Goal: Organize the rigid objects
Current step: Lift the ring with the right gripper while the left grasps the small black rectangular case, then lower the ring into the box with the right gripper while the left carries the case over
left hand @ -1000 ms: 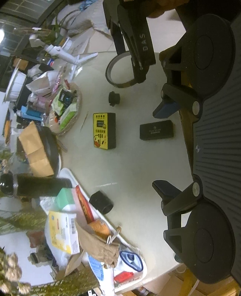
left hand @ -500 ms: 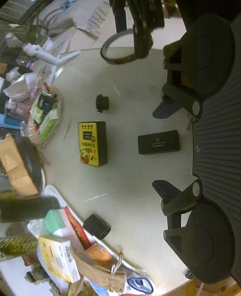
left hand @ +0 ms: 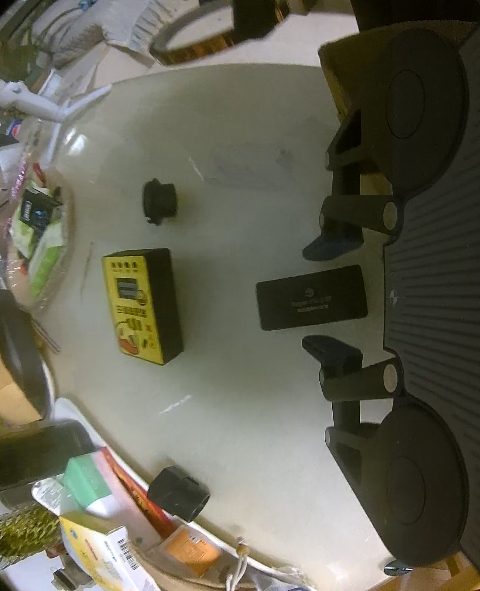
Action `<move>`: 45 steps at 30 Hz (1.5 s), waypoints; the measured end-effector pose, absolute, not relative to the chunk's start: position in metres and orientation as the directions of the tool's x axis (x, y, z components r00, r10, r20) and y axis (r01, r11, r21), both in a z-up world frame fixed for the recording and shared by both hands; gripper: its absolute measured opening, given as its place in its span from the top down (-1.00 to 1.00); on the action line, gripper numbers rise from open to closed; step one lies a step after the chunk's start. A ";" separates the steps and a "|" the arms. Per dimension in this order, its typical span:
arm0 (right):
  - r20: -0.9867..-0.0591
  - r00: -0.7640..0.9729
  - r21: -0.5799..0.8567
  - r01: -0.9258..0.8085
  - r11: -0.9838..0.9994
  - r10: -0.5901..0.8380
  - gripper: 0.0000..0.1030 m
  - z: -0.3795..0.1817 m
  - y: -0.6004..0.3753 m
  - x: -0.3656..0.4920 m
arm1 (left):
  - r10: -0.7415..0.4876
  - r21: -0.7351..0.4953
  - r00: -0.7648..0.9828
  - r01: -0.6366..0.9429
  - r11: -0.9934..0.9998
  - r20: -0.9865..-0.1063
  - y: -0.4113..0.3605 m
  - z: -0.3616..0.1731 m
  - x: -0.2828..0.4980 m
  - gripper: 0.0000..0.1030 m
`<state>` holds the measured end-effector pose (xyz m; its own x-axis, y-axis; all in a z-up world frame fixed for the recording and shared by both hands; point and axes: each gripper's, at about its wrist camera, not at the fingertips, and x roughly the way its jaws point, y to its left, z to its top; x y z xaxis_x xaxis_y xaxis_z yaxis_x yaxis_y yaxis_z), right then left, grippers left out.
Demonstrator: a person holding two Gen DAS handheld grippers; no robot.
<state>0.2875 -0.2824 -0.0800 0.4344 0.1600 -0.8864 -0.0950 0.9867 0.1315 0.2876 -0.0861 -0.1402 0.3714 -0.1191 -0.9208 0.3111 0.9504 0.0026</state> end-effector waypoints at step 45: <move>-0.872 0.431 0.169 -0.181 0.969 0.233 -0.75 -0.056 -0.234 0.256 | -0.236 -0.074 0.553 0.299 0.951 -0.800 -0.033 -0.043 0.215 0.40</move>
<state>0.2561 -0.2337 -0.0561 0.4309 0.2330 -0.8718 -0.1809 0.9688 0.1695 0.2153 -0.0330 -0.0430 0.5525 -0.2356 -0.7995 0.2992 0.9514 -0.0736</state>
